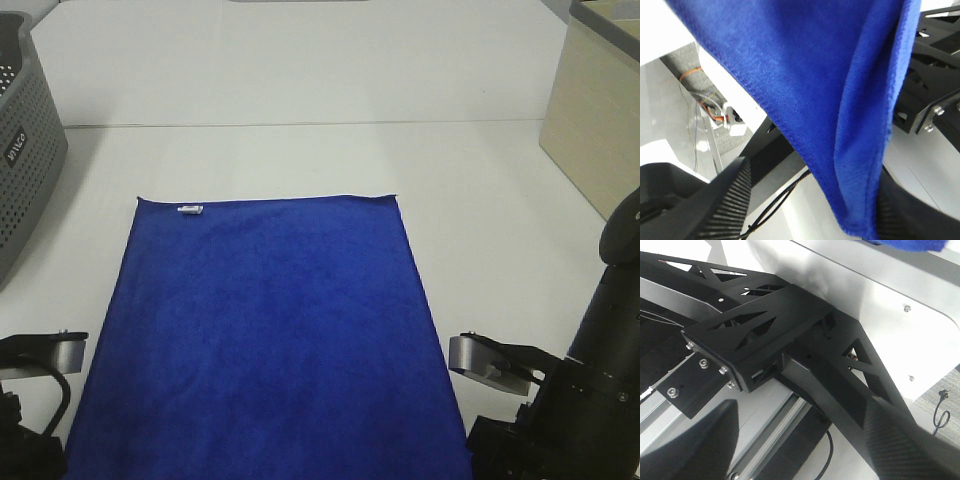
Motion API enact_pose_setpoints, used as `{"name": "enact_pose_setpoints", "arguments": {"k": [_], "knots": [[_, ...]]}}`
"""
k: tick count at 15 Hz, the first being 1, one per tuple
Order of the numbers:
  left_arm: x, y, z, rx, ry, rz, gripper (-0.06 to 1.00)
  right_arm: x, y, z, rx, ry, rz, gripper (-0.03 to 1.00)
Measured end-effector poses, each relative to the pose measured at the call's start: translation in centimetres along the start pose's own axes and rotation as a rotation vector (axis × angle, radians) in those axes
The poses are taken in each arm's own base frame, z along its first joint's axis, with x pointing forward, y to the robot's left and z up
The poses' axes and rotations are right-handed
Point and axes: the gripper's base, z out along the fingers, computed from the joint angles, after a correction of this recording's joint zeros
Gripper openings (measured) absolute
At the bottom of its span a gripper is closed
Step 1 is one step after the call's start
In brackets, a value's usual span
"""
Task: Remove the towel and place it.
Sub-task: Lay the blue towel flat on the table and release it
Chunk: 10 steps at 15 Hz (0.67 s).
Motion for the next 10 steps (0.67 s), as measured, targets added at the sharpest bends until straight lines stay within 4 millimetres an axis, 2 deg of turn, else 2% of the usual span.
{"name": "enact_pose_setpoints", "arguments": {"k": [10], "knots": [[0.12, -0.66, 0.13, -0.014, 0.012, 0.046, 0.60, -0.09, 0.29, -0.30, -0.007, 0.013, -0.015, 0.70]]}}
